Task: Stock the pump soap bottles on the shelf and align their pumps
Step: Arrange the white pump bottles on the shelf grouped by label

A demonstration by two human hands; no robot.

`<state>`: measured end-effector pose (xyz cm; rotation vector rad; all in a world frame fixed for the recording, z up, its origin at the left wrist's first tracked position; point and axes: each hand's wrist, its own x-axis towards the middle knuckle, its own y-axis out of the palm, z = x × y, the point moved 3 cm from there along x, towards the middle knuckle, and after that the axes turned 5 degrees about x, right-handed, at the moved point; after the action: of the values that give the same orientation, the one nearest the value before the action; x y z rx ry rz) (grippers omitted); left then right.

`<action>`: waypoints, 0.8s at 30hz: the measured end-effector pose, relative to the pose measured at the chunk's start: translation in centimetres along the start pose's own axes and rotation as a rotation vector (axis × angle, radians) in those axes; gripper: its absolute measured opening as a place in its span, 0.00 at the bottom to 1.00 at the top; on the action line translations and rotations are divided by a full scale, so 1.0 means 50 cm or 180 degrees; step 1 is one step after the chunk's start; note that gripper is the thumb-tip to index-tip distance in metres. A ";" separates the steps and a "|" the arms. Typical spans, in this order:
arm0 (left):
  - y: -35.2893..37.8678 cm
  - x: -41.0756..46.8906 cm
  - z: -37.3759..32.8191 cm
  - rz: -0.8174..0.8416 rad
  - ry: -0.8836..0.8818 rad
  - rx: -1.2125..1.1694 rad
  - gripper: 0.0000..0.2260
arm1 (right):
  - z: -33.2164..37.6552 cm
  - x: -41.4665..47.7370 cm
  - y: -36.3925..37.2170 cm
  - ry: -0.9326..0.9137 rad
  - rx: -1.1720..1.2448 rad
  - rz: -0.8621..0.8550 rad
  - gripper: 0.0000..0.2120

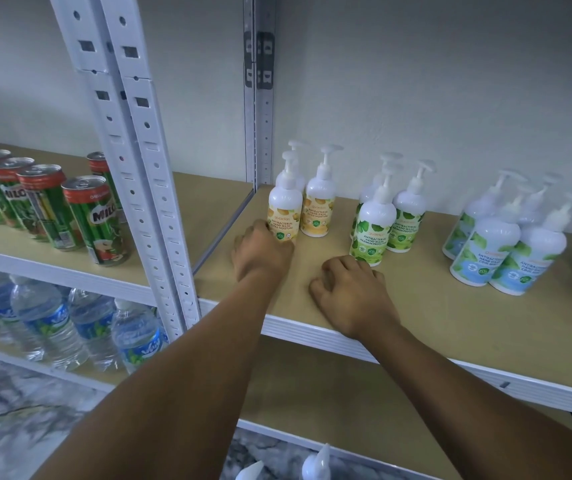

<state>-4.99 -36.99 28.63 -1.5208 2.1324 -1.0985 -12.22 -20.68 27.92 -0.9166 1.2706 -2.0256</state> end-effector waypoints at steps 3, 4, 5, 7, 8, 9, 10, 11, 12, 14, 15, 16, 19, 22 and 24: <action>0.002 0.000 0.000 -0.0032 -0.0006 0.0022 0.18 | 0.000 0.000 0.000 0.0013 0.0010 0.0034 0.18; 0.003 0.000 -0.001 -0.0044 -0.0018 0.0031 0.18 | 0.000 -0.001 0.000 0.0011 0.0006 0.0029 0.18; 0.003 0.001 -0.001 -0.0057 -0.0032 0.0036 0.18 | -0.001 -0.001 -0.001 0.0008 -0.0001 0.0023 0.18; 0.005 0.001 -0.001 -0.0090 -0.0053 0.0064 0.18 | -0.001 -0.001 -0.001 0.0005 -0.0006 0.0028 0.18; 0.005 0.001 -0.002 -0.0104 -0.0055 0.0086 0.18 | -0.001 0.000 -0.001 0.0008 -0.0009 0.0032 0.18; 0.005 0.001 -0.001 -0.0112 -0.0056 0.0104 0.18 | -0.001 0.000 -0.001 0.0009 -0.0013 0.0033 0.18; 0.005 0.000 -0.001 -0.0117 -0.0056 0.0117 0.18 | -0.001 0.000 -0.001 0.0006 -0.0016 0.0032 0.18; 0.006 0.000 0.000 -0.0117 -0.0057 0.0127 0.18 | 0.000 0.000 0.000 0.0001 -0.0013 0.0026 0.18; 0.005 -0.001 -0.001 -0.0117 -0.0055 0.0144 0.18 | 0.000 0.000 0.000 0.0000 -0.0005 0.0022 0.18; 0.006 -0.001 -0.003 -0.0114 -0.0063 0.0174 0.18 | 0.000 0.000 0.001 0.0007 0.0015 0.0017 0.18; 0.006 -0.001 -0.004 -0.0113 -0.0063 0.0178 0.18 | 0.001 0.000 0.001 0.0008 0.0028 0.0015 0.18; 0.006 -0.002 -0.005 -0.0108 -0.0062 0.0182 0.18 | 0.001 -0.001 0.002 0.0006 0.0037 0.0015 0.18; 0.004 -0.003 -0.006 -0.0094 -0.0072 0.0200 0.18 | 0.001 0.000 0.001 0.0002 0.0054 0.0010 0.18; 0.002 -0.006 -0.008 -0.0091 -0.0064 0.0235 0.18 | 0.000 -0.001 -0.001 -0.0006 0.0052 0.0016 0.18; 0.000 -0.009 -0.008 -0.0066 -0.0067 0.0241 0.19 | 0.001 -0.002 -0.002 -0.0005 0.0061 0.0013 0.18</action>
<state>-5.05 -36.42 28.80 -1.5168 2.0419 -1.1516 -12.11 -20.59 27.98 -0.9057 1.2489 -2.0300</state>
